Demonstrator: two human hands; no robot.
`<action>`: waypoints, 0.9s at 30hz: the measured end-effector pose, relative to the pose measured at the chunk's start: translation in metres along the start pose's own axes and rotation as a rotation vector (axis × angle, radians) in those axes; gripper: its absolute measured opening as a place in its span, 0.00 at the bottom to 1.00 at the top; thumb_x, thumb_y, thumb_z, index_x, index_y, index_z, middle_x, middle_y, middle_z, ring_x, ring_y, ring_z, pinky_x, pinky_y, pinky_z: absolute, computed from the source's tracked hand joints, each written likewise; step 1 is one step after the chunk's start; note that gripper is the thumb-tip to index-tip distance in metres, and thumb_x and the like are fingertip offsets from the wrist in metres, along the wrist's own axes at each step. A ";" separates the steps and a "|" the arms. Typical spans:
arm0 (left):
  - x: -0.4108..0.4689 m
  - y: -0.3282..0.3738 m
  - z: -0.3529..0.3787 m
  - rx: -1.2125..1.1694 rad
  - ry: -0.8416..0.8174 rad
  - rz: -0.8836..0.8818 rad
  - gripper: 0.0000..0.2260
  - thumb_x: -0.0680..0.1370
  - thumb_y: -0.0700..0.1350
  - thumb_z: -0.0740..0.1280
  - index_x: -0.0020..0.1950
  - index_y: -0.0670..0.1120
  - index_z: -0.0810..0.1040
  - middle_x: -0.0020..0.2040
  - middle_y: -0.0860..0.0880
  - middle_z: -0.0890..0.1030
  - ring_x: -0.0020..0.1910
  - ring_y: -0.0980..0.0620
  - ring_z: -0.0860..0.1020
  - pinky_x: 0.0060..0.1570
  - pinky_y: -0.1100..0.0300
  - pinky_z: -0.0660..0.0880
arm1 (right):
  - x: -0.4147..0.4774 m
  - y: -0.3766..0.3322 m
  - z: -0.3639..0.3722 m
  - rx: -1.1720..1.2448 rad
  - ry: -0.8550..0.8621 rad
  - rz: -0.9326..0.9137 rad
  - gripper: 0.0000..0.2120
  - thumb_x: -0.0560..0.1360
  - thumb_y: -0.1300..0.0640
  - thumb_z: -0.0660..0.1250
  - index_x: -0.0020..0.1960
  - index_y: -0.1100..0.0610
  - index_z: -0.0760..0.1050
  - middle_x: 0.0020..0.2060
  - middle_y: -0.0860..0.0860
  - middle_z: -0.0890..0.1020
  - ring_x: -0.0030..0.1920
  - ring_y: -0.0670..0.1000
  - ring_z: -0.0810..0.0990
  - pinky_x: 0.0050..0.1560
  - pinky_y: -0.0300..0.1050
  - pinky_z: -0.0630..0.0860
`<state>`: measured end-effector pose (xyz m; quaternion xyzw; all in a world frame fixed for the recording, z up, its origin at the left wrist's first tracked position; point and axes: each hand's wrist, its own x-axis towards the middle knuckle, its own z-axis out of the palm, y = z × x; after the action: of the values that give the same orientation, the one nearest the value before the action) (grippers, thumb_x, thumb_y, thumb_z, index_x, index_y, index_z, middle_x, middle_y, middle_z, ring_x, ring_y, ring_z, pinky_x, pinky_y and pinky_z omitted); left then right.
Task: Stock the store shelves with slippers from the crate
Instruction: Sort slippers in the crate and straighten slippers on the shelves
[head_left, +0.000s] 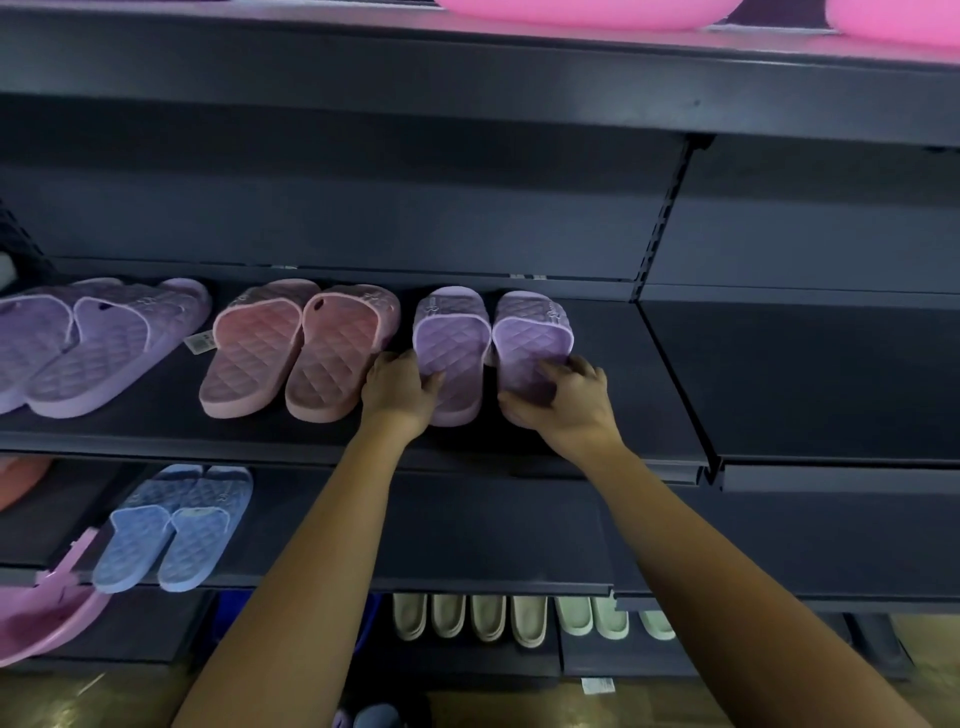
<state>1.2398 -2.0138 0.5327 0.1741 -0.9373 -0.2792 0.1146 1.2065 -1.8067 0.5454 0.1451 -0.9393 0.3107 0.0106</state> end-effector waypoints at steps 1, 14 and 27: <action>0.000 0.000 0.000 0.002 -0.006 -0.003 0.16 0.78 0.52 0.63 0.57 0.40 0.75 0.54 0.40 0.78 0.56 0.40 0.75 0.54 0.45 0.74 | 0.000 -0.001 0.000 -0.004 -0.009 0.002 0.32 0.67 0.36 0.70 0.65 0.54 0.73 0.65 0.55 0.70 0.65 0.57 0.63 0.64 0.46 0.66; -0.100 0.003 -0.013 0.091 0.185 0.261 0.14 0.79 0.47 0.62 0.59 0.40 0.78 0.56 0.40 0.78 0.52 0.39 0.77 0.50 0.45 0.75 | -0.074 0.000 -0.009 0.040 0.231 -0.251 0.13 0.74 0.57 0.65 0.57 0.60 0.78 0.52 0.58 0.78 0.53 0.61 0.76 0.50 0.47 0.75; -0.300 -0.086 -0.002 0.289 0.022 0.124 0.17 0.81 0.51 0.59 0.65 0.44 0.75 0.60 0.43 0.78 0.57 0.40 0.75 0.55 0.46 0.71 | -0.248 0.021 0.074 0.034 -0.139 -0.234 0.16 0.77 0.56 0.64 0.64 0.61 0.75 0.59 0.58 0.78 0.59 0.59 0.75 0.55 0.49 0.74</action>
<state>1.5367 -1.9646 0.4504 0.1335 -0.9754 -0.1318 0.1158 1.4437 -1.7682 0.4464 0.2751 -0.9090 0.3125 -0.0207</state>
